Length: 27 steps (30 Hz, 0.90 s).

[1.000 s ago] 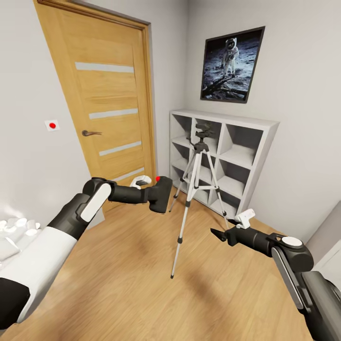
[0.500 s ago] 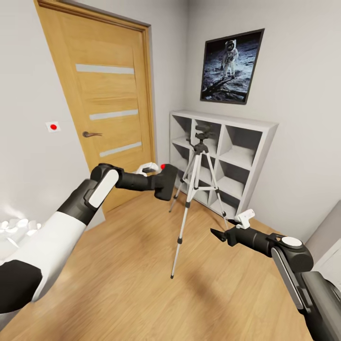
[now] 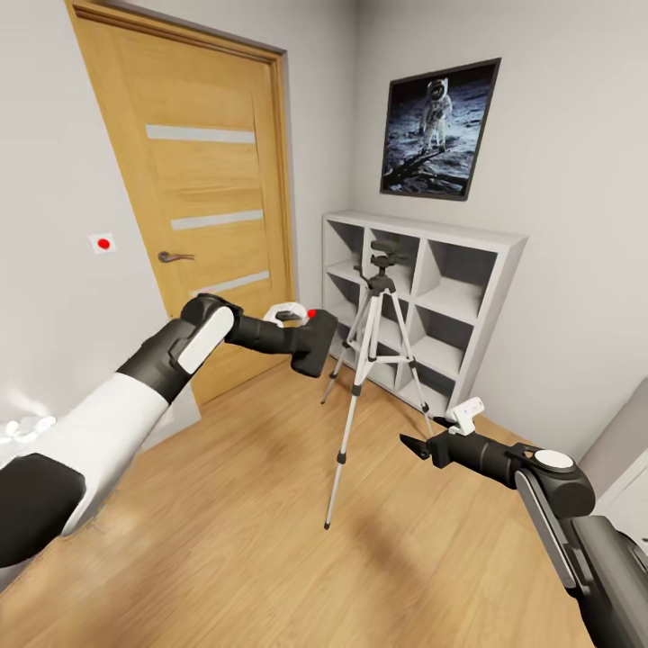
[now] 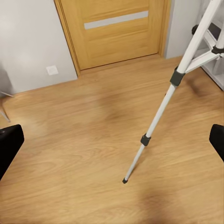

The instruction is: Attach the digital camera to the camera tripod in the bedroom.

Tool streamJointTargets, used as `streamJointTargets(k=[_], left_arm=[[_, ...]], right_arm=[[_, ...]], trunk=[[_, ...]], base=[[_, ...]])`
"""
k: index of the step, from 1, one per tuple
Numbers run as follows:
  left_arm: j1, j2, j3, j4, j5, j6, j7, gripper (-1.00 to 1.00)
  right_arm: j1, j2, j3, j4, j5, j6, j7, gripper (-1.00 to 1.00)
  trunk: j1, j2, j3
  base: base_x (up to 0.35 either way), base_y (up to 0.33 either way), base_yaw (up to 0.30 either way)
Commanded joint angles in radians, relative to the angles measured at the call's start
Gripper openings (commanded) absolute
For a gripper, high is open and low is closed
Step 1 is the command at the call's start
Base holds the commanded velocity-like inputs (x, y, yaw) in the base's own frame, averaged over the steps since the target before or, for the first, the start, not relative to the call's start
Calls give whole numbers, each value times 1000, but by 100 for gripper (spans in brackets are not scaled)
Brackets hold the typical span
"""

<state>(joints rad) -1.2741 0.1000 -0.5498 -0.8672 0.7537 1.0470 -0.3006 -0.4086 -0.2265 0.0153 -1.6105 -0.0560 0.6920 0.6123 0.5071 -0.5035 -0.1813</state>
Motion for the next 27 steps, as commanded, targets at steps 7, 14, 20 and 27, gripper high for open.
streamJointTargets(k=[7,14,20,27], left_arm=[[-191,6,-267,136,174,0,-19,-100],[-264,31,-456,140,315,0,-93,-100],[-267,75,-492,96,342,0,-129,-100],[-246,97,-498,39,387,0,-133,-100]], right_arm=[[-1,-1,4,0,-4,8,-3,100],[0,-6,6,0,-1,10,-3,100],[0,-8,6,1,0,10,-2,100],[0,-7,6,2,1,11,-2,100]], trunk=[[-26,47,20],[-53,96,42],[-53,96,42],[-53,96,42]], base=[[0,0,0],[0,0,0],[0,0,0],[11,-14,0]])
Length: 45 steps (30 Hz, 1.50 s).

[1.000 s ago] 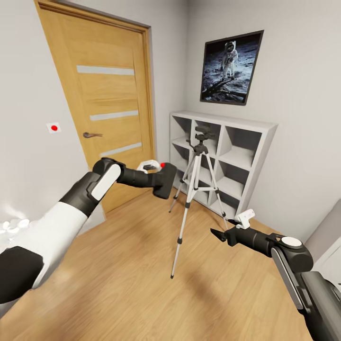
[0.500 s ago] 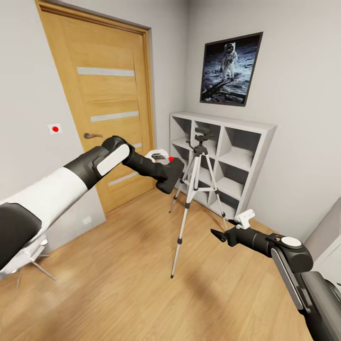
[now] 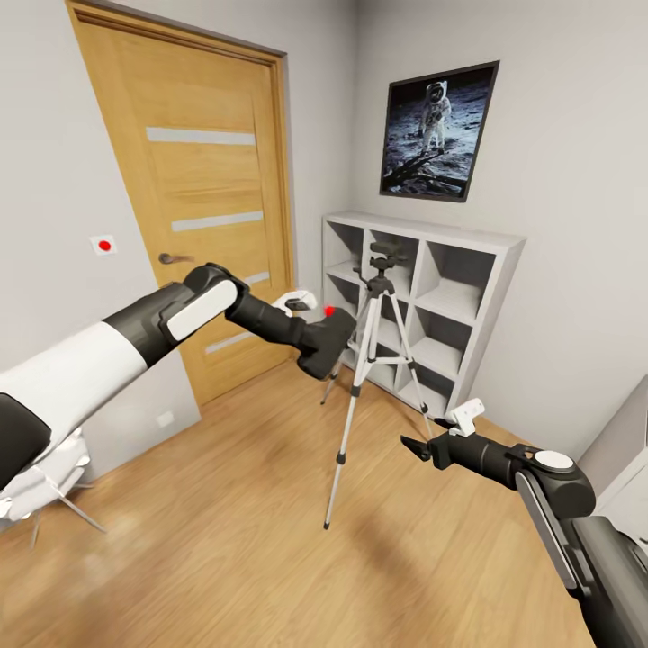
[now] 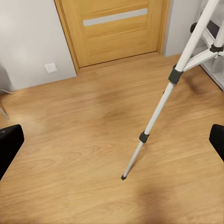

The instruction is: Attach the digital camera to the camera tripod in the bedroom.

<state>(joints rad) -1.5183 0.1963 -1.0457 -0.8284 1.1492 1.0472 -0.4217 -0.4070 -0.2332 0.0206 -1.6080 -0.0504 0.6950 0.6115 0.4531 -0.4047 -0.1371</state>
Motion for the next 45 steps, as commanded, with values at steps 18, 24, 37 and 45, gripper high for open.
streamJointTargets(k=[18,24,37,45], left_arm=[[228,132,210,-246,-4,0,212,-100],[289,216,220,-308,-3,0,222,-100],[413,298,337,-371,0,0,297,-100],[503,316,467,-438,-4,0,348,-100]], right_arm=[[-4,1,-1,115,-4,-116,9,100],[-4,-3,1,134,-4,-151,10,100],[-11,-23,1,216,9,-293,76,100],[-13,-32,-7,223,11,-306,137,100]], trunk=[[1,-2,-2],[1,-2,-2],[1,-2,-2],[1,-2,-2]], base=[[230,-176,3],[285,-216,178],[286,-219,280],[286,-222,290]])
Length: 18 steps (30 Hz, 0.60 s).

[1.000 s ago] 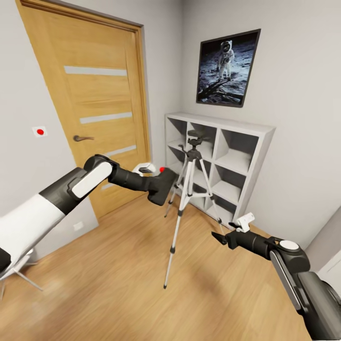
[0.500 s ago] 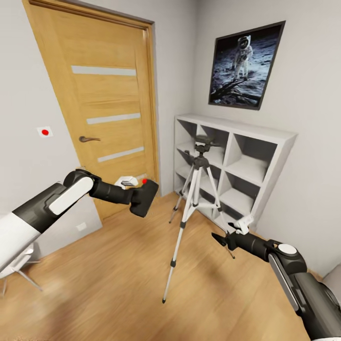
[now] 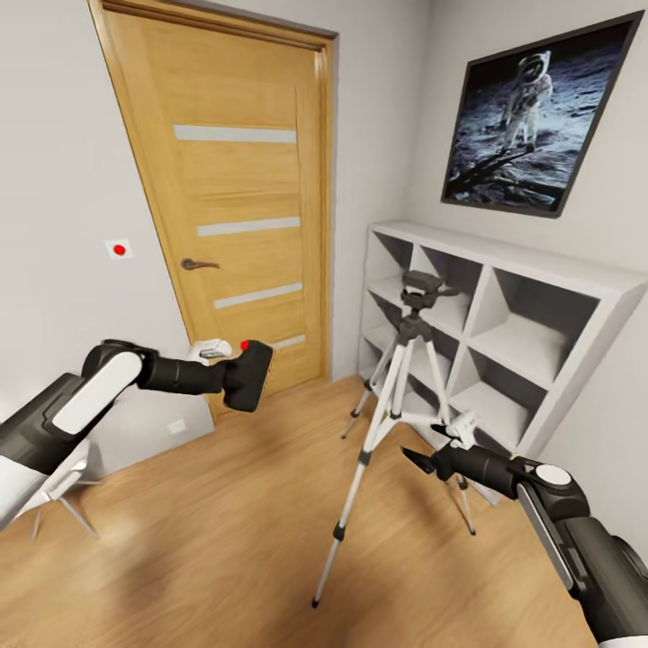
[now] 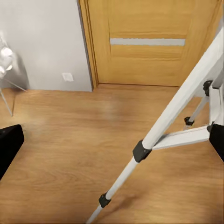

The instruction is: Attach the digital camera to the camera tripod in the bedroom.

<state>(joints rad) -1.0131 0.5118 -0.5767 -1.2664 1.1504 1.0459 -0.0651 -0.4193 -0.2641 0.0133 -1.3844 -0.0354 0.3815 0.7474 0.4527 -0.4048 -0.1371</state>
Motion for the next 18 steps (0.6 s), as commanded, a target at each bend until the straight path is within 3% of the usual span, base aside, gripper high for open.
streamJointTargets(k=[1,11,18], left_arm=[[2,2,5,-7,-5,1,-6,-100],[16,8,22,-39,-6,1,5,-100],[15,7,25,-41,-6,1,6,-100]], right_arm=[[-1,-1,0,-1,-4,7,4,100],[2,-3,-2,-12,-4,4,14,100],[18,-4,2,-87,-4,7,15,100]], trunk=[[1,-2,-2],[1,-2,-2],[1,-2,-2]], base=[[286,-223,291],[275,-235,278],[107,-246,92]])
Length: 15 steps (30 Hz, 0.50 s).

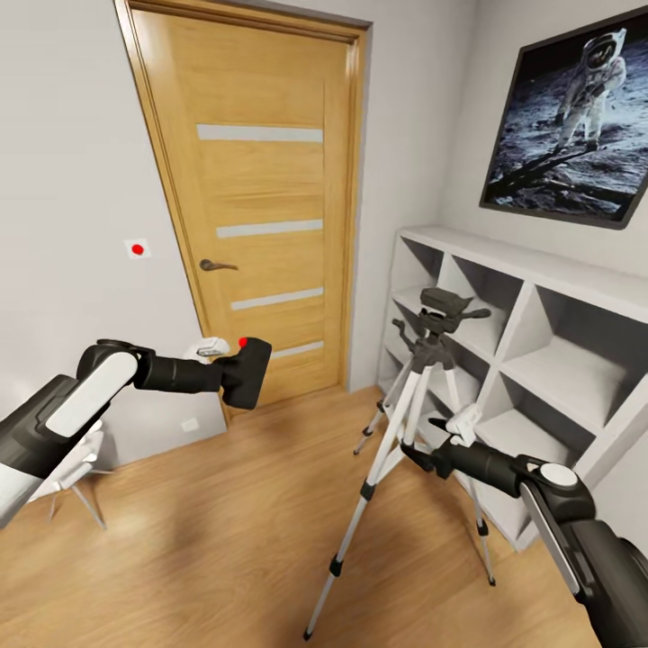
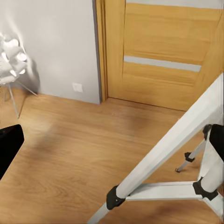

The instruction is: Attach the digital camera to the camera tripod in the bedroom.

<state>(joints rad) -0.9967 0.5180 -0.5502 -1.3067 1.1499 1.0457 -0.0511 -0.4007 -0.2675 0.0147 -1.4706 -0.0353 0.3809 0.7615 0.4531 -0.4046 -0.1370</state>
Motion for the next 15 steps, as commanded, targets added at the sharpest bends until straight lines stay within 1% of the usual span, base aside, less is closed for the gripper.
streamJointTargets(k=[1,6,8,15], left_arm=[[-2,1,-1,0,-4,1,-8,-100],[-5,0,1,0,-3,1,-7,-100],[-6,0,2,0,-2,1,-7,-100],[-10,0,2,1,-1,1,-6,-100]], right_arm=[[5,0,1,-9,-3,9,1,100],[26,-1,1,-33,-4,12,1,100],[32,-1,1,-37,-4,12,1,100],[49,0,1,-53,-4,14,1,100]], trunk=[[1,-2,-2],[1,-2,-2],[1,-2,-2],[1,-2,-2]], base=[[34,-128,29],[18,-90,15],[8,-170,7],[3,-270,3]])
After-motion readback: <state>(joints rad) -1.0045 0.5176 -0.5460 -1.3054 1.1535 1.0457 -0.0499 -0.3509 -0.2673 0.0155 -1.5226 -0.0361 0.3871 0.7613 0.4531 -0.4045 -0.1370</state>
